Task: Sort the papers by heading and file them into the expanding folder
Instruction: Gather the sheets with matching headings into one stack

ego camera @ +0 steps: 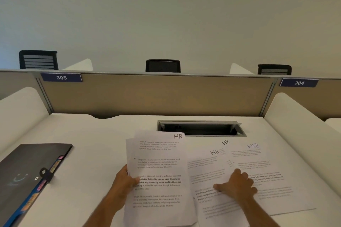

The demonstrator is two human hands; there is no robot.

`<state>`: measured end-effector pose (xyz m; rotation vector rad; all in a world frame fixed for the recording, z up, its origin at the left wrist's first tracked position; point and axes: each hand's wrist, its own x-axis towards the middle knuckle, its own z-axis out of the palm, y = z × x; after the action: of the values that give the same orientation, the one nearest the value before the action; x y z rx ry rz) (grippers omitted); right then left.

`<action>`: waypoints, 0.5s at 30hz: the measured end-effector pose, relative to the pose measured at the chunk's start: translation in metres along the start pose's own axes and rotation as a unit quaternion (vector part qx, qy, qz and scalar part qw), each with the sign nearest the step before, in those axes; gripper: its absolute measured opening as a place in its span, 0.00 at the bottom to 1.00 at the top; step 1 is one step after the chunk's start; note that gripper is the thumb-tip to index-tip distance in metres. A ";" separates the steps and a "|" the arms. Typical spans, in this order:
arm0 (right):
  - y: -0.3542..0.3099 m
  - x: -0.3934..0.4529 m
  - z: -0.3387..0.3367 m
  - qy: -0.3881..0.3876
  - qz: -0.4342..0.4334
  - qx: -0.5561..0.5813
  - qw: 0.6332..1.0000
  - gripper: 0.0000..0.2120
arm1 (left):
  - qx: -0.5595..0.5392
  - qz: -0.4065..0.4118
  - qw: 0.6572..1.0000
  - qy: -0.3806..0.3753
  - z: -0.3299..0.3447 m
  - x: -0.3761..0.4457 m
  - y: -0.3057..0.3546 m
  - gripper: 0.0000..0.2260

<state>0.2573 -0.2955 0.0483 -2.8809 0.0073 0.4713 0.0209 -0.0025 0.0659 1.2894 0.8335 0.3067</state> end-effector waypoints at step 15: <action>-0.020 -0.010 -0.016 -0.036 -0.172 0.416 0.892 0.02 | -0.080 -0.020 0.995 -0.055 0.012 -0.003 0.004 0.23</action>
<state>0.2540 -0.2800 0.0702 -1.9621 -0.2464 0.3779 0.0280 -0.0120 0.0709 1.1286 0.7263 0.2624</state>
